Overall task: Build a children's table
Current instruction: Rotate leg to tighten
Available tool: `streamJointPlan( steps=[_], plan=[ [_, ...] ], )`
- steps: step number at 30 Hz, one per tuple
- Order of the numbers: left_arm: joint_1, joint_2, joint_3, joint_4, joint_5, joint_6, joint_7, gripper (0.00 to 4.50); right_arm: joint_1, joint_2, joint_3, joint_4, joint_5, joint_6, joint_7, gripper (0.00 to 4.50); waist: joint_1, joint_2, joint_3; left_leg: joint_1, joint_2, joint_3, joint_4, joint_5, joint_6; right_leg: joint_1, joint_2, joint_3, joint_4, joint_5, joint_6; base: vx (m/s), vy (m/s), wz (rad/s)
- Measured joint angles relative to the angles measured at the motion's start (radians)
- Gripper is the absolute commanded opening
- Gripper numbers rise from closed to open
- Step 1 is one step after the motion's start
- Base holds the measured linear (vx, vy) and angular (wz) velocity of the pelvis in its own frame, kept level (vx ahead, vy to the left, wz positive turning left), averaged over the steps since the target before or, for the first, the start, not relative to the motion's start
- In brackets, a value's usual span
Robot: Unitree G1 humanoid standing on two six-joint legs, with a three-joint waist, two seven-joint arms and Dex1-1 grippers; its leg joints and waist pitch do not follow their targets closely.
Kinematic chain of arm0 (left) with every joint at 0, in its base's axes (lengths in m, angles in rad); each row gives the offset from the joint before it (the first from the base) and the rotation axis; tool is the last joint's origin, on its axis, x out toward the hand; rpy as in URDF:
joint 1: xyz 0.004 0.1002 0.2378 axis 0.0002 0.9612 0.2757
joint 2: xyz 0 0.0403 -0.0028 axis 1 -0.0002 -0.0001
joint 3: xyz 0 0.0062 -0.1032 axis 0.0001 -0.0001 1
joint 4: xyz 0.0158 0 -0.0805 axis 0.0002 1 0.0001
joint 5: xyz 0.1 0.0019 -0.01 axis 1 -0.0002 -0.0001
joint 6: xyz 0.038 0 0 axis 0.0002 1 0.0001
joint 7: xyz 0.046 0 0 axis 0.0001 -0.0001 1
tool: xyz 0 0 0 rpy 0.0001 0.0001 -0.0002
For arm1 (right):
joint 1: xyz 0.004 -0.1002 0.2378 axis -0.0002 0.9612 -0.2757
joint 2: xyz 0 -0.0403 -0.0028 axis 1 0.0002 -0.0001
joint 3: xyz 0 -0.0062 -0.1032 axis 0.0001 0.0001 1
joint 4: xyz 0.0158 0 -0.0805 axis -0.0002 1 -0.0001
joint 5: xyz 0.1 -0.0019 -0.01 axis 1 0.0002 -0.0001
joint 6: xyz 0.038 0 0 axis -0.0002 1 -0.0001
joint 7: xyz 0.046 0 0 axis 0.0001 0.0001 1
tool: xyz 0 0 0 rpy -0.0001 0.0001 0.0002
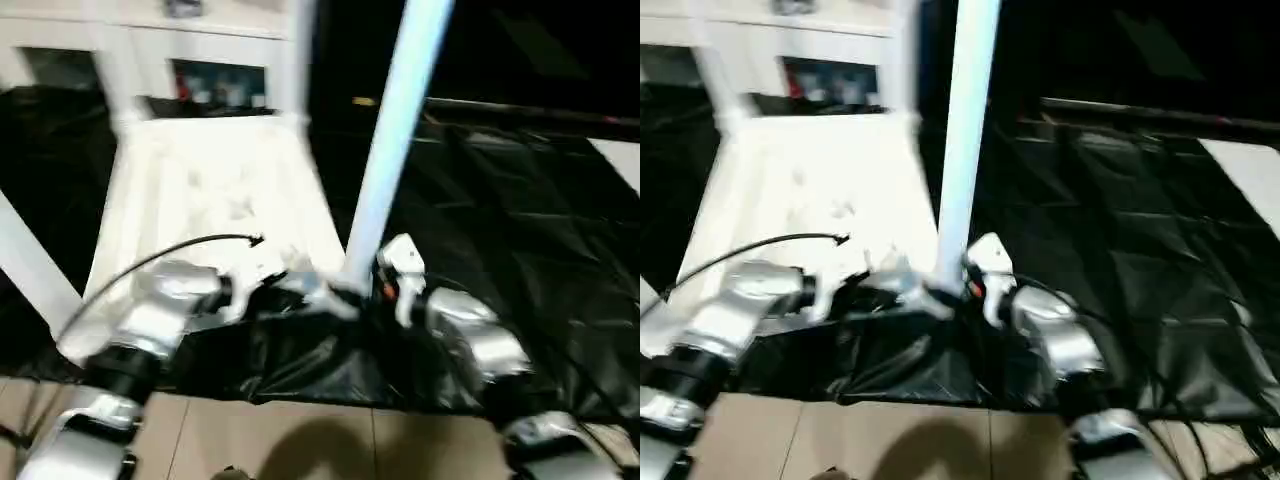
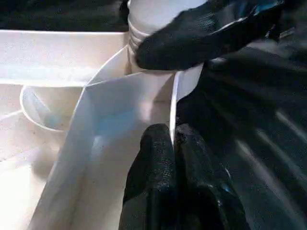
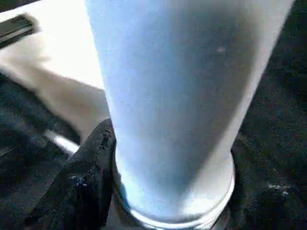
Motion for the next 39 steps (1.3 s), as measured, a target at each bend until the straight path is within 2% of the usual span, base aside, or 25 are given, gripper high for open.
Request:
streamJointPlan(
  steps=[2,4,5,7,8,9,12,20,26,28,30,39],
  plan=[
    [0.004,-0.022,0.001,-0.011,0.015,0.013,0.030,0.00,-0.002,0.015,-0.009,0.002,-0.023,-0.007,-0.051,2.70,-0.004,0.002,-0.001,-0.001,0.000,0.000,0.000,0.000,0.000,0.000,0.000,0.000,0.000,0.000,0.000,0.000,0.000,0.00],
    [0.008,-0.027,-0.001,-0.014,0.016,0.015,0.032,0.00,0.000,0.015,-0.011,0.001,-0.026,-0.012,-0.053,3.40,-0.004,0.006,-0.004,-0.001,-0.001,0.000,0.000,0.000,0.000,0.001,0.000,0.000,0.000,0.000,0.000,0.000,0.000,0.00],
    [0.008,-0.028,-0.002,-0.014,0.016,0.014,0.032,0.00,0.000,0.015,-0.011,0.001,-0.026,-0.011,-0.052,3.40,-0.004,0.008,-0.005,-0.002,-0.001,0.000,-0.001,0.000,0.000,0.001,0.000,0.000,0.000,0.000,0.001,0.000,0.000,0.00],
    [0.008,-0.028,-0.003,-0.015,0.016,0.010,0.029,0.00,0.000,0.011,-0.012,-0.004,-0.017,-0.006,-0.031,3.68,-0.004,0.008,-0.005,-0.002,0.000,0.000,-0.001,0.000,0.000,0.001,0.000,0.000,0.000,-0.001,0.003,0.000,0.000,0.00],
    [0.008,-0.026,-0.004,-0.016,0.015,0.002,0.018,0.00,0.001,-0.009,-0.009,-0.010,-0.015,-0.003,0.011,3.68,-0.004,0.008,-0.005,-0.003,-0.001,0.000,-0.001,0.000,0.000,0.000,0.000,0.000,-0.001,-0.002,0.003,0.000,0.000,0.00],
    [0.008,-0.023,-0.006,-0.018,0.014,-0.002,0.007,0.00,0.003,-0.029,-0.003,-0.017,-0.013,-0.002,0.053,3.90,-0.003,0.008,-0.005,-0.002,-0.001,0.000,-0.001,0.000,0.000,-0.001,0.000,0.000,-0.001,-0.002,0.003,0.000,0.000,0.00],
    [0.011,-0.008,-0.005,-0.024,0.001,-0.003,-0.029,0.00,0.005,-0.061,0.012,-0.028,-0.008,-0.003,0.145,4.15,-0.003,0.008,-0.005,-0.003,0.000,0.000,-0.003,0.000,0.001,-0.002,0.000,0.000,-0.001,0.000,0.000,0.000,0.000,0.00],
    [0.020,0.088,-0.009,-0.028,-0.058,-0.033,-0.247,0.00,0.001,-0.181,0.082,-0.040,0.018,-0.038,0.497,4.15,0.012,0.008,-0.004,-0.003,0.000,0.001,-0.005,0.000,0.001,-0.003,0.000,-0.001,-0.002,-0.001,-0.001,0.000,0.000,0.00],
    [0.023,0.121,-0.028,-0.031,-0.086,-0.032,-0.361,0.00,-0.009,-0.224,0.125,-0.047,0.027,-0.038,0.673,4.15,0.028,0.004,-0.002,-0.003,0.001,0.002,-0.005,0.000,0.001,-0.003,0.000,-0.001,-0.001,-0.002,-0.002,0.000,0.000,0.00],
    [0.023,0.131,-0.036,-0.033,-0.091,-0.032,-0.385,0.00,-0.011,-0.236,0.136,-0.048,0.028,-0.038,0.714,3.82,0.031,0.001,-0.002,-0.003,0.001,0.003,-0.005,0.000,0.001,-0.003,0.000,-0.001,-0.001,-0.002,-0.002,0.000,0.000,0.00],
    [0.023,0.134,-0.040,-0.033,-0.093,-0.033,-0.401,0.00,-0.013,-0.245,0.142,-0.048,0.028,-0.038,0.735,3.80,0.034,0.000,-0.002,-0.002,0.001,0.003,-0.005,0.000,0.001,-0.002,0.000,-0.001,-0.001,-0.002,-0.002,0.000,0.000,0.00],
    [0.022,0.157,-0.046,-0.035,-0.096,-0.030,-0.455,0.00,-0.017,-0.250,0.152,-0.048,0.026,-0.052,0.783,3.02,0.046,-0.003,-0.001,-0.002,0.001,0.004,-0.005,0.000,0.001,-0.002,0.000,-0.001,0.000,-0.002,-0.002,0.000,0.000,0.00]
  ],
)
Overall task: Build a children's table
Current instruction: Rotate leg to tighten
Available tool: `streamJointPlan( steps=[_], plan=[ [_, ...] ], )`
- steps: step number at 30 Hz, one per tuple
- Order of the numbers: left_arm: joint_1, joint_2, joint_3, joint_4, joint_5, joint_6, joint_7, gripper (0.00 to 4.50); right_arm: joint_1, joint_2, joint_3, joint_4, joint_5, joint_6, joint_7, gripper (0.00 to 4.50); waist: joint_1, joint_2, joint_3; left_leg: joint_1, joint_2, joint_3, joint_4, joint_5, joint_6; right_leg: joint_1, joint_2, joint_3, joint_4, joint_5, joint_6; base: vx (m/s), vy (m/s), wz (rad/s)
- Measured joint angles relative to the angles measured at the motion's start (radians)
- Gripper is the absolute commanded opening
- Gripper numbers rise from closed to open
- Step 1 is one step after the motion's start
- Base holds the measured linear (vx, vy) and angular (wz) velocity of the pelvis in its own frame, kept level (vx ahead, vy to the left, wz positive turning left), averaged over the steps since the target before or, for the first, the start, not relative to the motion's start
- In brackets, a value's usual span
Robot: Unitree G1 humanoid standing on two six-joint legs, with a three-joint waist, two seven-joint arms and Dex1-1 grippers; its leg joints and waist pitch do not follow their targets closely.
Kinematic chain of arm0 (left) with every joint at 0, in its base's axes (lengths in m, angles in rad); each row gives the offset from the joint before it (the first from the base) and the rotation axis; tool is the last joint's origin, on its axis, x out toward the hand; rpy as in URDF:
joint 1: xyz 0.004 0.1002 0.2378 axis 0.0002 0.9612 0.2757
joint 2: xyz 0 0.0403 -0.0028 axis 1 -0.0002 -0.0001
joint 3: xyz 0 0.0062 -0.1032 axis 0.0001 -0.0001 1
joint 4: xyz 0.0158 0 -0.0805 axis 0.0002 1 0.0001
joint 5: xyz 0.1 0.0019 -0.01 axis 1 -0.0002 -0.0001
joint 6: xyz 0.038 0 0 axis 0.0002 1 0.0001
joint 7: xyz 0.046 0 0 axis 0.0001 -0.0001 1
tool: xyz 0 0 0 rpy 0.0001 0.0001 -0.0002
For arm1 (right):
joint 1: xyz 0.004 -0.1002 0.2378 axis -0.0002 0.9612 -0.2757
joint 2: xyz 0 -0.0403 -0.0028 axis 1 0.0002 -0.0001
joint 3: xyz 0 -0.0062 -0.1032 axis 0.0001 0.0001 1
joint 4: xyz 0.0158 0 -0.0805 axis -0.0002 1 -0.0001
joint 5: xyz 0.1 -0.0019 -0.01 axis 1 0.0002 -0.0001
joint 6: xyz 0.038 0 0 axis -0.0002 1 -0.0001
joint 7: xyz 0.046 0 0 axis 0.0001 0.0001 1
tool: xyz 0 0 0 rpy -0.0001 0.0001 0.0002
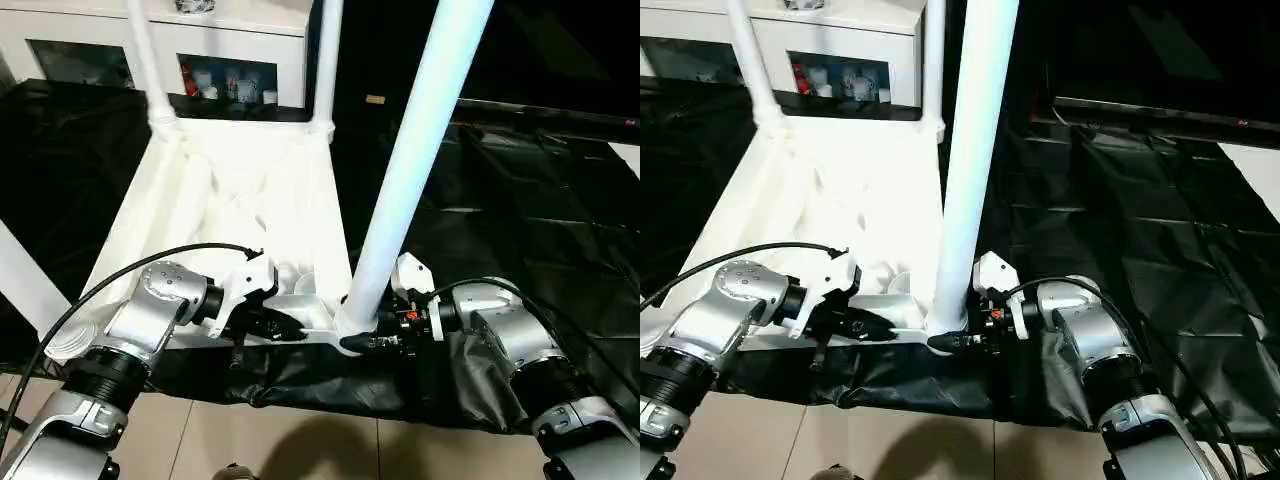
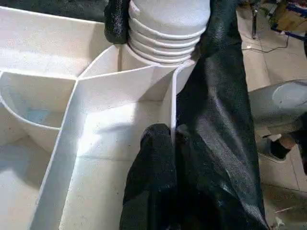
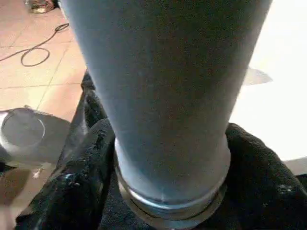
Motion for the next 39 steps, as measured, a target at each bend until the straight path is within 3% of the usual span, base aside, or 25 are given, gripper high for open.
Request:
streamJointPlan(
  steps=[9,14,16,20,24,25,27,32,39],
  plan=[
    [0.000,-0.017,0.001,0.005,0.004,-0.021,0.030,0.00,0.015,0.017,-0.018,-0.001,0.006,-0.003,-0.028,2.74,0.001,0.000,0.000,0.000,0.000,0.000,0.000,0.000,0.000,0.000,0.000,0.000,0.000,0.000,0.000,0.000,0.000,0.00],
    [-0.017,-0.084,0.042,0.064,0.048,-0.055,0.227,0.00,0.006,0.094,-0.098,0.072,-0.012,-0.009,-0.306,2.72,-0.010,0.002,0.000,0.003,0.000,0.001,0.001,0.000,0.000,0.002,0.000,0.001,0.001,0.000,0.000,0.000,0.000,0.00],
    [-0.024,-0.125,0.059,0.074,0.074,-0.036,0.335,0.00,-0.019,0.154,-0.132,0.121,-0.029,-0.015,-0.493,2.72,-0.033,0.004,0.000,0.002,0.000,0.000,0.001,0.001,-0.001,0.002,0.000,0.001,0.000,0.000,0.001,0.000,0.000,0.00],
    [-0.034,-0.189,0.072,0.073,0.108,0.006,0.486,0.00,-0.046,0.246,-0.188,0.171,-0.042,-0.013,-0.753,2.72,-0.050,0.007,-0.001,0.002,-0.001,0.000,0.001,0.001,-0.001,0.002,0.000,0.001,0.001,0.001,0.001,0.000,0.000,0.00],
    [-0.036,-0.247,0.089,0.073,0.120,0.018,0.567,0.00,-0.070,0.283,-0.212,0.191,-0.056,-0.011,-0.886,2.72,-0.051,0.008,-0.002,0.000,0.000,0.000,0.001,0.001,-0.001,0.000,0.000,0.001,0.000,0.001,0.001,0.000,0.000,0.00],
    [-0.036,-0.253,0.089,0.071,0.120,0.019,0.575,0.00,-0.070,0.286,-0.214,0.193,-0.059,-0.021,-0.902,3.06,-0.051,0.008,-0.002,0.000,-0.001,0.001,0.000,0.000,0.000,0.000,0.000,0.001,-0.001,0.002,-0.001,0.000,0.000,0.00],
    [-0.036,-0.253,0.087,0.066,0.120,0.019,0.575,0.00,-0.070,0.287,-0.215,0.195,-0.062,-0.033,-0.905,3.40,-0.050,0.008,-0.002,-0.001,-0.001,0.002,-0.002,-0.001,0.000,-0.001,0.000,0.001,-0.001,0.001,-0.001,0.000,0.000,0.00],
    [-0.036,-0.252,0.085,0.060,0.121,0.021,0.565,0.00,-0.070,0.273,-0.218,0.196,-0.064,-0.040,-0.857,3.75,-0.050,0.007,-0.001,-0.001,-0.001,0.002,-0.003,0.000,0.000,-0.002,0.000,0.001,-0.001,0.001,-0.001,0.000,0.000,0.00],
    [-0.012,-0.189,0.068,0.009,0.097,0.019,0.427,0.00,-0.068,0.173,-0.162,0.183,-0.056,-0.053,-0.580,3.75,-0.045,0.007,0.000,-0.001,0.000,0.002,-0.003,0.000,0.000,-0.004,0.000,-0.001,-0.001,0.000,-0.002,0.000,0.000,0.00]
  ],
)
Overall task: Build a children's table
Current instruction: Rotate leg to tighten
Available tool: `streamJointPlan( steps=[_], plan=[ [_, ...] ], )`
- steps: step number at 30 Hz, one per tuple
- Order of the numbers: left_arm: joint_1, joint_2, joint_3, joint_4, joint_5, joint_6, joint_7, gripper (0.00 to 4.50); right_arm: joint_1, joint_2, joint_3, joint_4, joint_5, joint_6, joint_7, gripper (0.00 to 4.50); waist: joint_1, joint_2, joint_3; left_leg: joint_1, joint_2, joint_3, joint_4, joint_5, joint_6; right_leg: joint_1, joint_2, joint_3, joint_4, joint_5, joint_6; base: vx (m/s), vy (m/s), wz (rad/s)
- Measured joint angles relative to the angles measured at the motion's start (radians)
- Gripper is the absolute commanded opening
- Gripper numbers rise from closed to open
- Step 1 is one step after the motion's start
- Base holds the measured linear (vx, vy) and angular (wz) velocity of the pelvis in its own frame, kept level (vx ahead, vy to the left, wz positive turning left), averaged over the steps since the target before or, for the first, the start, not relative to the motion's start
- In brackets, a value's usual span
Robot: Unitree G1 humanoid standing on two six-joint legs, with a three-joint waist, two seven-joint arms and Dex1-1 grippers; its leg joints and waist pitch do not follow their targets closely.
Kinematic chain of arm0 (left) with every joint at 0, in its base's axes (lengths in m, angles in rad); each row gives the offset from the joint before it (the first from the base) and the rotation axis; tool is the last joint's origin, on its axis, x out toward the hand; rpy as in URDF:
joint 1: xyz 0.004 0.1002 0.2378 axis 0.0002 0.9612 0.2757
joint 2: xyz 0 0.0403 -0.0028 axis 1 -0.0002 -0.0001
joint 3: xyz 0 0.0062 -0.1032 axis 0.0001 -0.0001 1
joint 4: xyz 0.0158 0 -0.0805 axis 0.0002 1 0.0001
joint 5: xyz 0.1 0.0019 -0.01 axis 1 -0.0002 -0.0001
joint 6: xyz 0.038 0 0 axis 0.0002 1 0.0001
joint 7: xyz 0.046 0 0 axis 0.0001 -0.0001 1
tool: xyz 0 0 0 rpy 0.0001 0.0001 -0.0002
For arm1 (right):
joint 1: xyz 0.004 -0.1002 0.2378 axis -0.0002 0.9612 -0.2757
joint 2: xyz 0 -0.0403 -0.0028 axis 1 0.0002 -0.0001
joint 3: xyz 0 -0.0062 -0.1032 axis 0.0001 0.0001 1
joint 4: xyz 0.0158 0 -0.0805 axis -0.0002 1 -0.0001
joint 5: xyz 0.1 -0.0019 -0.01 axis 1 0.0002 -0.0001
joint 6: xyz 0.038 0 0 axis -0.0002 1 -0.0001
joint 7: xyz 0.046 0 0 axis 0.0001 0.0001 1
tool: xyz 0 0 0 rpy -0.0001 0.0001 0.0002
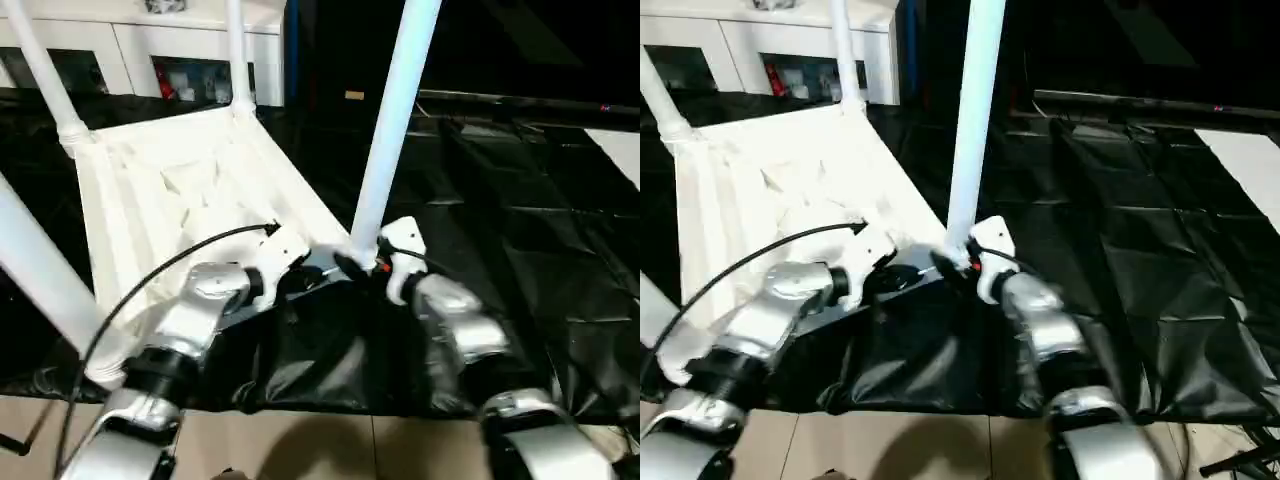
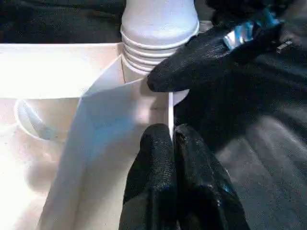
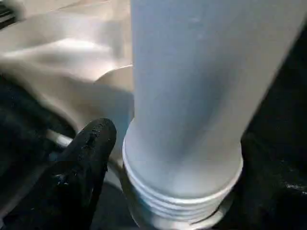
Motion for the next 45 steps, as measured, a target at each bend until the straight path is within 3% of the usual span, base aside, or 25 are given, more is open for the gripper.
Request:
streamJointPlan(
  steps=[4,13,20,27,30,33,40,45],
  plan=[
    [0.007,0.071,-0.032,-0.027,-0.037,-0.005,-0.138,0.00,0.006,-0.048,0.045,-0.026,0.008,-0.010,0.183,3.75,0.006,-0.004,0.003,0.000,0.000,0.000,0.001,0.000,0.000,0.000,0.000,0.000,0.000,0.000,0.000,0.000,0.000,0.00],
    [0.011,0.164,-0.057,-0.050,-0.063,-0.010,-0.311,0.00,0.008,-0.119,0.121,-0.075,0.012,-0.014,0.437,3.75,0.028,-0.005,0.003,0.000,0.001,0.000,0.003,0.000,0.000,0.000,0.000,0.000,0.001,0.001,-0.001,0.000,0.000,0.00],
    [0.011,0.175,-0.068,-0.050,-0.076,-0.008,-0.350,0.00,0.008,-0.130,0.127,-0.076,0.013,-0.017,0.491,3.02,0.040,-0.007,0.003,0.000,0.001,0.000,0.003,0.000,0.000,0.000,0.000,0.000,0.001,0.001,-0.001,0.000,0.000,0.00],
    [0.010,0.173,-0.068,-0.051,-0.079,0.001,-0.359,0.00,0.010,-0.128,0.128,-0.081,0.021,0.000,0.507,2.78,0.046,-0.007,0.002,0.000,0.001,0.001,0.003,0.000,0.000,0.000,0.000,0.000,0.002,0.001,-0.001,0.000,0.000,0.00],
    [0.010,0.140,-0.057,-0.038,-0.076,0.001,-0.305,0.00,0.033,-0.126,0.106,-0.096,0.022,0.011,0.471,2.77,0.052,-0.007,0.002,0.001,0.001,0.001,0.004,0.000,0.000,0.002,-0.001,0.000,0.002,0.001,-0.001,0.000,0.000,0.00],
    [0.000,0.098,-0.043,-0.017,-0.058,0.011,-0.218,0.00,0.041,-0.104,0.065,-0.074,0.021,0.013,0.360,2.76,0.045,-0.008,0.002,0.002,0.001,0.000,0.007,0.001,0.000,0.004,-0.001,0.001,0.002,0.002,-0.002,0.000,0.000,0.00],
    [-0.023,-0.006,-0.024,-0.013,0.005,0.110,0.020,0.00,0.036,0.037,-0.030,-0.013,0.005,0.013,-0.085,2.75,-0.001,-0.011,0.001,0.002,0.000,-0.001,0.008,0.001,0.000,0.005,-0.001,0.001,0.001,0.001,0.001,0.000,0.000,0.00],
    [-0.032,-0.037,-0.022,-0.012,0.024,0.123,0.085,0.00,0.036,0.092,-0.051,-0.021,-0.015,0.016,-0.246,2.75,-0.009,-0.011,0.001,0.002,0.000,-0.002,0.006,0.001,-0.001,0.005,0.000,0.001,0.001,0.002,0.002,0.000,0.000,0.00]
  ],
)
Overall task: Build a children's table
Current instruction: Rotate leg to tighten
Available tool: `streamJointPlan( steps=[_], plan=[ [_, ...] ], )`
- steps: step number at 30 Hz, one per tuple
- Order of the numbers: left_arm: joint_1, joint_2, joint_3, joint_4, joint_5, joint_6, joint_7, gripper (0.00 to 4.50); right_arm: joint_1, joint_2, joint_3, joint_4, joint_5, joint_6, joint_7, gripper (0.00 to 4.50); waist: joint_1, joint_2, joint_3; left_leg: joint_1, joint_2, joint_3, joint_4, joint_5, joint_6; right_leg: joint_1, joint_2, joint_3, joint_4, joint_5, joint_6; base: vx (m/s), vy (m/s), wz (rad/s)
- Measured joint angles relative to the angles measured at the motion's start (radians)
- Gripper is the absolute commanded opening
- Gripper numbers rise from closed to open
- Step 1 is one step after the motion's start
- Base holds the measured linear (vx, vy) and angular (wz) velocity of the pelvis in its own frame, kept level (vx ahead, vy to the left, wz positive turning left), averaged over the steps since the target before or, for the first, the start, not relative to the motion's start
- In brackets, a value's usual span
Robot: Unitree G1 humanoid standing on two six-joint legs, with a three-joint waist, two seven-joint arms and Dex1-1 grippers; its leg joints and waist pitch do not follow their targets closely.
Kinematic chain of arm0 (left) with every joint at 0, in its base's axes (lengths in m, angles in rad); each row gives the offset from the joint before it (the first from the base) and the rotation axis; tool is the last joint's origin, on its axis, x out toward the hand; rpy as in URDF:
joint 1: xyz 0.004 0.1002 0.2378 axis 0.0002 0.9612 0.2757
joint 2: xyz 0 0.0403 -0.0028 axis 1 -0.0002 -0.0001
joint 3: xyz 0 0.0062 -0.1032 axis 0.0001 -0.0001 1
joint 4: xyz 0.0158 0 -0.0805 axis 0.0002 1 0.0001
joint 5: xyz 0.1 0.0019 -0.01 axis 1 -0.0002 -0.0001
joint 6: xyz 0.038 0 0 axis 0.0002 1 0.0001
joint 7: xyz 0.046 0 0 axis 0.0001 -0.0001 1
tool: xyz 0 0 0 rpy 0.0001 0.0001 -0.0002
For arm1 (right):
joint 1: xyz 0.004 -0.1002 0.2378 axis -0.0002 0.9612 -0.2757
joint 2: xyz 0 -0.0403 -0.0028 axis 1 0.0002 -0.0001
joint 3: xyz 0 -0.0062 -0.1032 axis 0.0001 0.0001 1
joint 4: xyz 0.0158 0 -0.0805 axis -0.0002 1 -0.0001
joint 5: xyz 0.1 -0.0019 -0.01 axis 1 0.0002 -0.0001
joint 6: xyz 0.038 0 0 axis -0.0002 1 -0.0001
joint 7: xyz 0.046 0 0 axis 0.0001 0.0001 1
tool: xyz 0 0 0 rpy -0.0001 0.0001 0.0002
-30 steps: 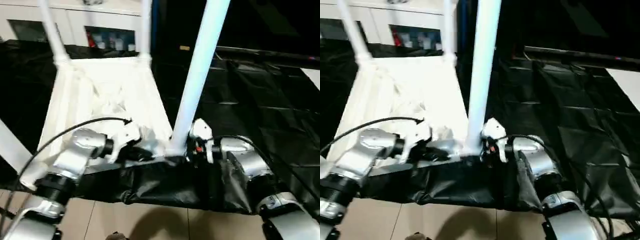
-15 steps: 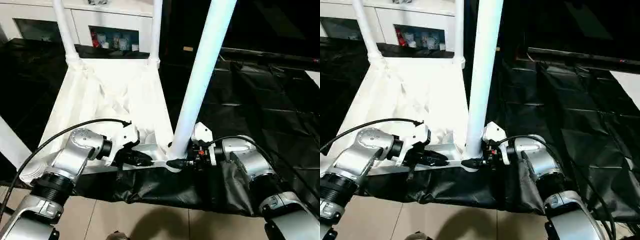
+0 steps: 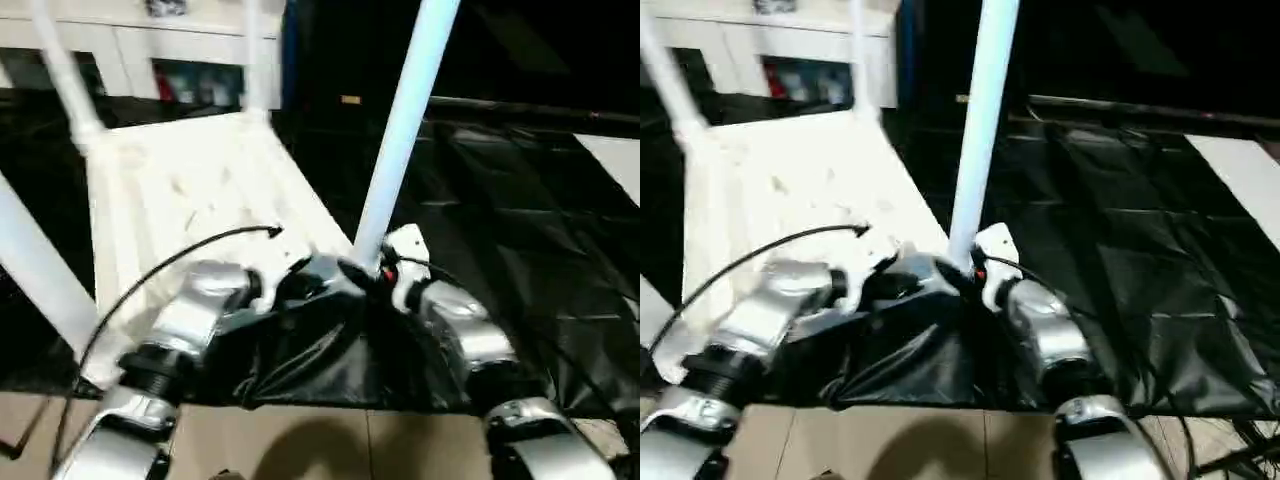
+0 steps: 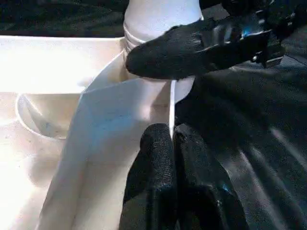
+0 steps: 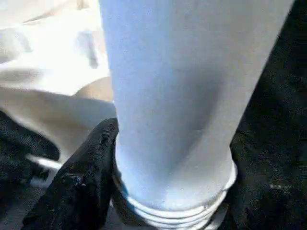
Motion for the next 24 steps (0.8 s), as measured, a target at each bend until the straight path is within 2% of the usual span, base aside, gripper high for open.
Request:
streamJointPlan(
  steps=[1,4,5,12,13,18,24],
  plan=[
    [-0.001,0.000,0.000,0.000,0.001,-0.002,0.001,0.00,0.000,0.001,0.000,-0.002,-0.003,-0.002,-0.006,3.30,0.000,0.000,0.000,0.000,0.000,0.000,-0.001,0.000,0.000,-0.001,0.000,0.000,0.000,0.000,0.001,0.000,0.000,0.00],
    [-0.001,0.001,-0.001,-0.001,0.002,-0.010,-0.001,0.00,0.000,0.008,0.000,-0.007,-0.008,-0.003,-0.010,3.50,0.000,0.000,0.000,-0.001,0.000,0.000,-0.002,0.000,0.000,-0.002,0.000,0.000,0.000,0.000,0.000,0.000,0.000,0.00],
    [-0.001,0.004,-0.003,-0.003,0.003,-0.014,-0.002,0.00,0.001,0.008,0.000,-0.009,-0.010,-0.003,-0.010,3.80,0.000,0.000,0.000,-0.001,0.000,0.000,-0.002,0.000,0.000,-0.002,0.000,0.000,0.000,0.000,0.000,0.000,0.000,0.00],
    [-0.001,0.032,-0.013,-0.018,-0.004,-0.030,-0.017,0.00,0.019,-0.013,0.014,-0.050,-0.010,-0.003,0.035,3.80,0.001,0.000,0.002,-0.003,0.000,0.001,-0.002,0.000,0.000,-0.007,0.000,0.000,-0.001,0.002,-0.004,0.000,0.000,0.00],
    [-0.001,0.041,-0.011,-0.021,-0.009,-0.024,-0.026,0.44,0.023,-0.018,0.015,-0.056,-0.010,-0.004,0.047,3.91,0.001,0.000,0.002,-0.003,0.000,0.001,-0.003,0.000,0.000,-0.007,0.000,0.000,-0.001,0.002,-0.004,0.000,0.000,0.00],
    [0.000,0.067,-0.013,-0.037,-0.011,0.001,-0.055,0.90,0.025,-0.027,0.030,-0.071,-0.010,-0.005,0.068,3.91,-0.001,0.000,0.002,-0.004,0.000,0.002,-0.005,0.000,0.000,-0.011,0.001,0.000,0.000,0.002,-0.004,0.000,0.000,0.00],
    [0.006,0.101,-0.018,-0.046,-0.018,0.011,-0.080,0.90,0.025,-0.035,0.032,-0.074,-0.010,-0.005,0.082,3.91,0.002,-0.001,0.003,-0.006,0.000,0.003,-0.004,0.000,0.000,-0.011,0.001,0.001,0.000,0.002,-0.004,0.000,0.000,0.00]
  ],
)
